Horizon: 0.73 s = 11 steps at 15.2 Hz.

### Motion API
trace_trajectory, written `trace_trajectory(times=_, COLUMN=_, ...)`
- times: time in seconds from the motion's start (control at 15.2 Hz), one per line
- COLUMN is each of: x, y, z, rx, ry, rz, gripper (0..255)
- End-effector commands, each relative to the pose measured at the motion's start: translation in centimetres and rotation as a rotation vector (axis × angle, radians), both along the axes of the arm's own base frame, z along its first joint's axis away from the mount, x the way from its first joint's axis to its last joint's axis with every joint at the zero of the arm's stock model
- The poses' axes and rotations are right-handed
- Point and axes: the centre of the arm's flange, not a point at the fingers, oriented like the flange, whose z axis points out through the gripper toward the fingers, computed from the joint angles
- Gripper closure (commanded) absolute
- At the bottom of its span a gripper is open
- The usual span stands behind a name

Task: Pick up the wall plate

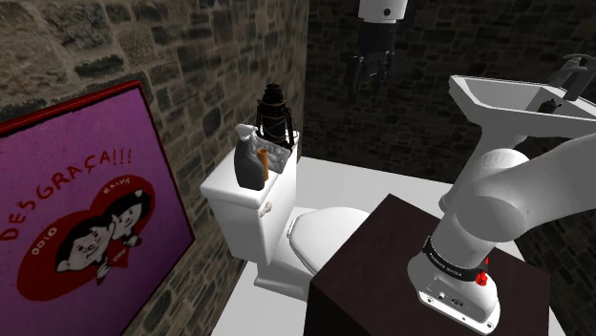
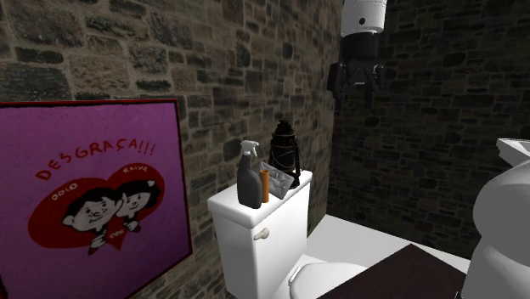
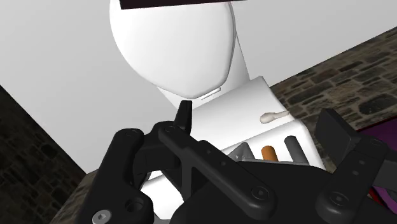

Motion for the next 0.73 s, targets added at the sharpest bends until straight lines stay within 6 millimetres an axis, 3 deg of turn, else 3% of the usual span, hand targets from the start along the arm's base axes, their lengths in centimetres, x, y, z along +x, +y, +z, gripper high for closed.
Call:
trace_trajectory(times=0.0, x=0.0, y=0.0, z=0.0, rx=0.000, ry=0.000, rz=0.000, gripper=0)
trace_trajectory(times=0.66, x=5.3, y=-8.8, z=-10.9, rx=0.331, ry=-0.162, rz=0.002, gripper=0)
